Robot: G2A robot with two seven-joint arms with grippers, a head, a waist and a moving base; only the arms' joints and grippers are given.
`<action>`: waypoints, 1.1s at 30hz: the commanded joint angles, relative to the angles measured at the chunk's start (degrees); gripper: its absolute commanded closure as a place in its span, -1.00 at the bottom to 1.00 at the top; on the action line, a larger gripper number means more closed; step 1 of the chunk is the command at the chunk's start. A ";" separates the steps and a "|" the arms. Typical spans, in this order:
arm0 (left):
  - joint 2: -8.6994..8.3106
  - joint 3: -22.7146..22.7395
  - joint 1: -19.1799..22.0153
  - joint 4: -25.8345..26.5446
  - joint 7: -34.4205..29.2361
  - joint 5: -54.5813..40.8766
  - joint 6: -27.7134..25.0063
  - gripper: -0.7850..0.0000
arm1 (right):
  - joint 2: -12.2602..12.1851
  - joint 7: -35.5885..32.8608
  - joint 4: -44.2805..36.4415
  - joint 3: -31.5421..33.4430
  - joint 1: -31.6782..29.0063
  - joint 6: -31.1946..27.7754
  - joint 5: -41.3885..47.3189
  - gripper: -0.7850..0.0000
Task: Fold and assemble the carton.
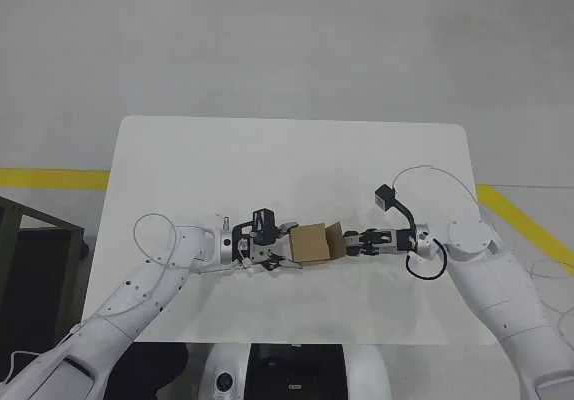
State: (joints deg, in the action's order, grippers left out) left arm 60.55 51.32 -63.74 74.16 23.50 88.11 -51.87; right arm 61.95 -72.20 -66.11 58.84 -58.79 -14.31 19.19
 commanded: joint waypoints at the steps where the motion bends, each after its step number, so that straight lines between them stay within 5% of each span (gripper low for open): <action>1: 0.06 -0.23 0.22 -0.15 -0.29 0.22 -0.04 -0.36 | 0.10 -0.30 -0.09 -0.46 0.10 0.47 0.01 1.00; 4: 0.18 -0.67 0.43 -0.58 -0.34 0.40 -0.05 -0.55 | 0.30 -0.36 0.07 -1.13 0.35 0.67 0.17 1.00; 12: 0.46 -1.70 0.98 -2.07 -0.80 1.81 1.03 -0.50 | 0.95 -0.12 1.64 -2.96 1.24 0.86 0.67 1.00; 20: 0.45 -1.64 1.20 -2.27 -0.17 1.79 1.09 -0.48 | 1.48 0.82 3.43 -4.04 2.30 0.48 0.75 0.65; 33: 0.10 -1.16 0.51 -1.60 -0.34 2.12 0.82 -0.50 | 1.31 0.90 3.53 -3.24 2.45 -0.51 0.84 0.62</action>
State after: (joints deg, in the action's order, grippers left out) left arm 60.66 50.15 -63.22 72.56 23.22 90.20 -51.06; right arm 63.25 -71.29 -62.62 55.57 -56.37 -14.75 19.93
